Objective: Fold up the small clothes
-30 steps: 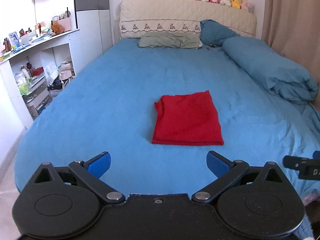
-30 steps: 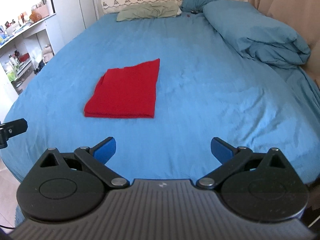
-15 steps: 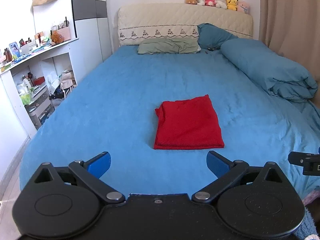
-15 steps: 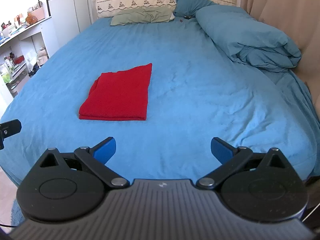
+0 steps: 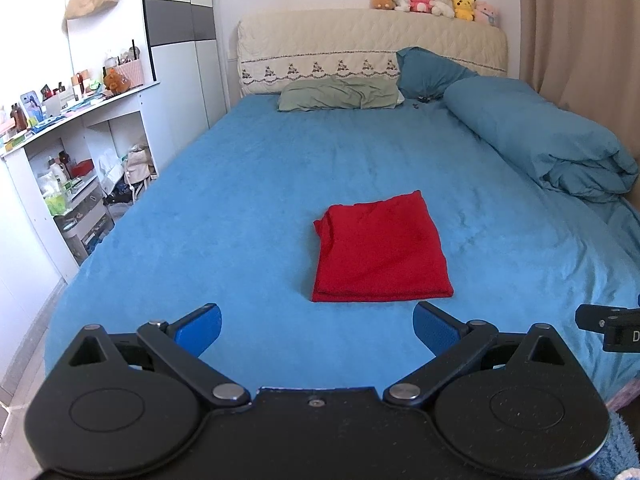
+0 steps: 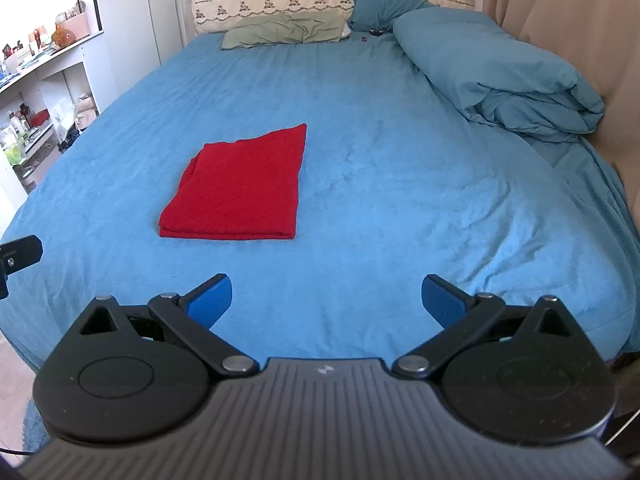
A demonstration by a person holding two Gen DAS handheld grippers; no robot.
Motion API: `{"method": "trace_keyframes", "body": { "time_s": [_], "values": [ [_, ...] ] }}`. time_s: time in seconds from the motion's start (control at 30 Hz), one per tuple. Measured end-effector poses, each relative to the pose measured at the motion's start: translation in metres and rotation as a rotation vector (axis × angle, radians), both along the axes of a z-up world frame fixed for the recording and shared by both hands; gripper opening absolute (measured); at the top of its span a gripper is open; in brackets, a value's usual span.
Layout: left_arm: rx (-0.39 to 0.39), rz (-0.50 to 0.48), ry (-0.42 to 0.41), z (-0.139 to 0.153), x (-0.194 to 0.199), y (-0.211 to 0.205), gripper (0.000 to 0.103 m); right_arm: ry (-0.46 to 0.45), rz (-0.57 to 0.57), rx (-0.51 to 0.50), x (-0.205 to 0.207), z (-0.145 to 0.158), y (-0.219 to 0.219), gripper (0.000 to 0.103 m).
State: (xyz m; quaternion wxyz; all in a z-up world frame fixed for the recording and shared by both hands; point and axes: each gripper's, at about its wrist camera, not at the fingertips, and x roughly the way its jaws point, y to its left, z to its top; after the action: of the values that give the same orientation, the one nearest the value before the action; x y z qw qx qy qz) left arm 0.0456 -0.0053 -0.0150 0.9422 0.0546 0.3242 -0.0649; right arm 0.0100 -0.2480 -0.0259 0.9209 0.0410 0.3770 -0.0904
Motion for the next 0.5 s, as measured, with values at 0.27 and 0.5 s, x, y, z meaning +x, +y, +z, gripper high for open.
{"method": "trace_keyframes", "body": {
  "time_s": [0.27,0.5],
  "values": [
    [0.002,0.003,-0.006,0.0015,-0.0005,-0.0008,0.103,-0.001,-0.006,0.004,0.0016,-0.0017,0.0007,0.103],
    [0.017,0.004,-0.021,0.0042,-0.002,-0.0012,0.103,-0.002,-0.011,0.006,0.0016,-0.0019,0.0016,0.103]
  ]
}}
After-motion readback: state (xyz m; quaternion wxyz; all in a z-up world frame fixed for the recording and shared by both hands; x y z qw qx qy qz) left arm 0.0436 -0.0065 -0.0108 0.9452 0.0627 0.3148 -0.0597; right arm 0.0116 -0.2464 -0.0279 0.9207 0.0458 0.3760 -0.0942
